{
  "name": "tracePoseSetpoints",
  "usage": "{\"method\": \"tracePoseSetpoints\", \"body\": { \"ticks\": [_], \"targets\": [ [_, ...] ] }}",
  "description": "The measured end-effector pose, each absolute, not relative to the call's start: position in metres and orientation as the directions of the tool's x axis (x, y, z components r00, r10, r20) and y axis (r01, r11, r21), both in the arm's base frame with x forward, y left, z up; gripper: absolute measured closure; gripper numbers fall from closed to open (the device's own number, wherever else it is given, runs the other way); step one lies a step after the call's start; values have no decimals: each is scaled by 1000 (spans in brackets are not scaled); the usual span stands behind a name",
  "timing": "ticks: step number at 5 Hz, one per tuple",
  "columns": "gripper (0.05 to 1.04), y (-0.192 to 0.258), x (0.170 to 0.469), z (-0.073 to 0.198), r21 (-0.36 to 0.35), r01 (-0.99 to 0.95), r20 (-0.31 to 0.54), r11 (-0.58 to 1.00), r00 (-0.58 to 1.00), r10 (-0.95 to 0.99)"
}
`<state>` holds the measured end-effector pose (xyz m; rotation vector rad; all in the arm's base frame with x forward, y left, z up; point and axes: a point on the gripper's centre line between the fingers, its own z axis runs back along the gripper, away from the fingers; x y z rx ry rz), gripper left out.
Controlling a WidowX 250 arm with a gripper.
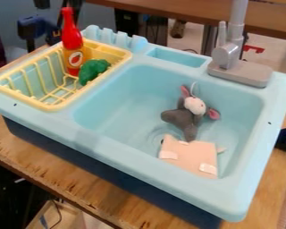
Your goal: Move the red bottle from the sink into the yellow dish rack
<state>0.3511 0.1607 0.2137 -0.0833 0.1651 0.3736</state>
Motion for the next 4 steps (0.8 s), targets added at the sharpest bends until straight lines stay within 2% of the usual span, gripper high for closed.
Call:
{"method": "tracePoseSetpoints", "body": {
  "ticks": [1,2,3,4],
  "targets": [
    [81,159,350,209,-56,-362,-186,931,920,346],
    [83,148,327,237,-46,-369,-126,928,924,361],
    [83,121,303,246,-53,-313,-97,948,947,307],
    [83,80,289,247,-44,-172,-83,984,982,168]
  ]
}}
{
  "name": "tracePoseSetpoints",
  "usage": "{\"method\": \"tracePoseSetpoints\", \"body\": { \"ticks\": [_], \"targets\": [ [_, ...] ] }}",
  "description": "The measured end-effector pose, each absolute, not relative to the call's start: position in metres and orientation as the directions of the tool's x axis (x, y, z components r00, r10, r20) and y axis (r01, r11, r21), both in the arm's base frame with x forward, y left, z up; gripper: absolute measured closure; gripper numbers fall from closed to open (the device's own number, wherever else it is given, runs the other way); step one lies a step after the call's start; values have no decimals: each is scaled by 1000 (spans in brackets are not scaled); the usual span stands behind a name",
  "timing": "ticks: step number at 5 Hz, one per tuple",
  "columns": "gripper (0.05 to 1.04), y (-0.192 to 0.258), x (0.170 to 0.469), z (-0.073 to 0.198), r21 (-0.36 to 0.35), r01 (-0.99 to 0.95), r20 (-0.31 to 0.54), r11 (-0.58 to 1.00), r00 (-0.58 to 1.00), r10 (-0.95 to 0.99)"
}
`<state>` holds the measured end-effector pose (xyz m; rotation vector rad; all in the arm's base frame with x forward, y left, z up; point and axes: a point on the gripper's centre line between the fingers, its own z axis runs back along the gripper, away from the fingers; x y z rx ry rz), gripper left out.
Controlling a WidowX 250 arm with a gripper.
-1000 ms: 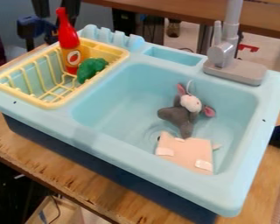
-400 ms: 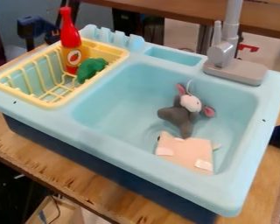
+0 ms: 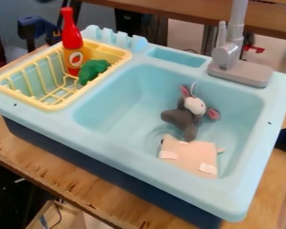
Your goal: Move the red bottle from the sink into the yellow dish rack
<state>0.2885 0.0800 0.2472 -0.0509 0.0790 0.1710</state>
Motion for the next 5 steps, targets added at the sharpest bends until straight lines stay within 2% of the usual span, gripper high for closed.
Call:
{"method": "tracePoseSetpoints", "body": {
  "ticks": [1,2,3,5],
  "targets": [
    [83,51,280,234,-31,-57,-109,998,993,53],
    [83,27,277,225,37,49,-111,998,993,-44],
    [83,9,275,222,73,133,-109,988,986,-124],
    [83,7,276,222,74,140,-109,987,985,-132]
  ]
}}
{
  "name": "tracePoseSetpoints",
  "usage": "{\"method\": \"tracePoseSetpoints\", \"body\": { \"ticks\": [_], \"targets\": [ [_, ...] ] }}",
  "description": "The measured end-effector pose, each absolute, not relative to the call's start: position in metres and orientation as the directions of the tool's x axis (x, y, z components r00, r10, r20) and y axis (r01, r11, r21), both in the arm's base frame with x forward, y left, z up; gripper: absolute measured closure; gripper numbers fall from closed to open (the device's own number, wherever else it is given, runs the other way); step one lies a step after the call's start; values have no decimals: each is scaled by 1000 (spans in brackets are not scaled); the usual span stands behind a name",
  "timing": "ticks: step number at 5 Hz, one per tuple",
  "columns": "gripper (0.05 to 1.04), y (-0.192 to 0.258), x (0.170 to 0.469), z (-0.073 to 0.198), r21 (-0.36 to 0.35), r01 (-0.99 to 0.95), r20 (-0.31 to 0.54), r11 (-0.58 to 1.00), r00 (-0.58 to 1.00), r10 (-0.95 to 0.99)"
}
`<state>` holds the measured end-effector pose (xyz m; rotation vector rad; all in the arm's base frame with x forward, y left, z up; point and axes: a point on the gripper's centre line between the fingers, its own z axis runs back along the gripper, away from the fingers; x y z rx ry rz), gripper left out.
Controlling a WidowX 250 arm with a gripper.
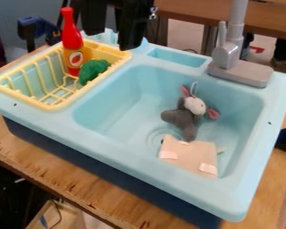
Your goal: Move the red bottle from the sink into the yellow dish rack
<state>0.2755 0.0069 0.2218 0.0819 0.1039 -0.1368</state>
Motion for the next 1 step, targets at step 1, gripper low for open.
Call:
{"method": "tracePoseSetpoints", "body": {
  "ticks": [1],
  "targets": [
    [83,7,276,222,73,140,-109,987,985,-132]
  ]
}}
